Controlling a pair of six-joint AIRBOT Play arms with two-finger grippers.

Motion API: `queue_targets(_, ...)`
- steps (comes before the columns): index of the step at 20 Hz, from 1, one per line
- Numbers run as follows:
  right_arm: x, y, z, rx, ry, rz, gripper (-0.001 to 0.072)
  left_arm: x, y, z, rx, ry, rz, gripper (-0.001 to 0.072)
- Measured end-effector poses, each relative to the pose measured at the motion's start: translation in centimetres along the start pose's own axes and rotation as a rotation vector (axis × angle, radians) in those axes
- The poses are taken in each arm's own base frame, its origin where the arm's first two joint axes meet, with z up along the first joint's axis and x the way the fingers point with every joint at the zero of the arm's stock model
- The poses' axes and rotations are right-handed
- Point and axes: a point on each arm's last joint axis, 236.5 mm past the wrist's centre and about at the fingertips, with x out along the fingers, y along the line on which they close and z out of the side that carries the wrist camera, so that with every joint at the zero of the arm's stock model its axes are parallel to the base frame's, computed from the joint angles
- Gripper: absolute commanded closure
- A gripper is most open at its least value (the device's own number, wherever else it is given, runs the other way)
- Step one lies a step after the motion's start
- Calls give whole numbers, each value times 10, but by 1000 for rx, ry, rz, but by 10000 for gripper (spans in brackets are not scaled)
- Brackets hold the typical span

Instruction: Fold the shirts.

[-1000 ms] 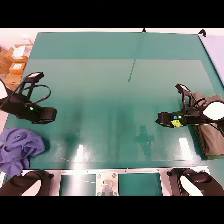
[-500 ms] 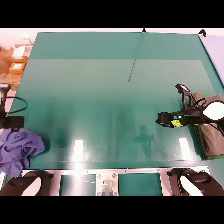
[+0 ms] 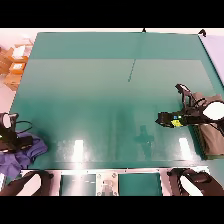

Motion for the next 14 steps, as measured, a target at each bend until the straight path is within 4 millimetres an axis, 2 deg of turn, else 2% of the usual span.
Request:
queue_targets(2,0,0,0,0,0,0,698,6,0,2,6,29,-5,677)
queue_targets(4,0,0,0,0,0,0,697,-1,-1,12,10,29,-24,677)
queue_targets(6,0,0,0,0,0,0,698,-30,-8,52,22,-99,-61,677)
queue_targets(9,0,0,0,0,0,0,697,-92,-27,78,90,-181,-105,677)
queue_targets(10,0,0,0,0,0,0,698,-120,-45,88,125,-238,-147,677)
queue_targets(12,0,0,0,0,0,0,697,-171,-90,93,219,-329,-244,677)
queue_targets(14,0,0,0,0,0,0,697,-216,-147,84,335,-409,-362,677)
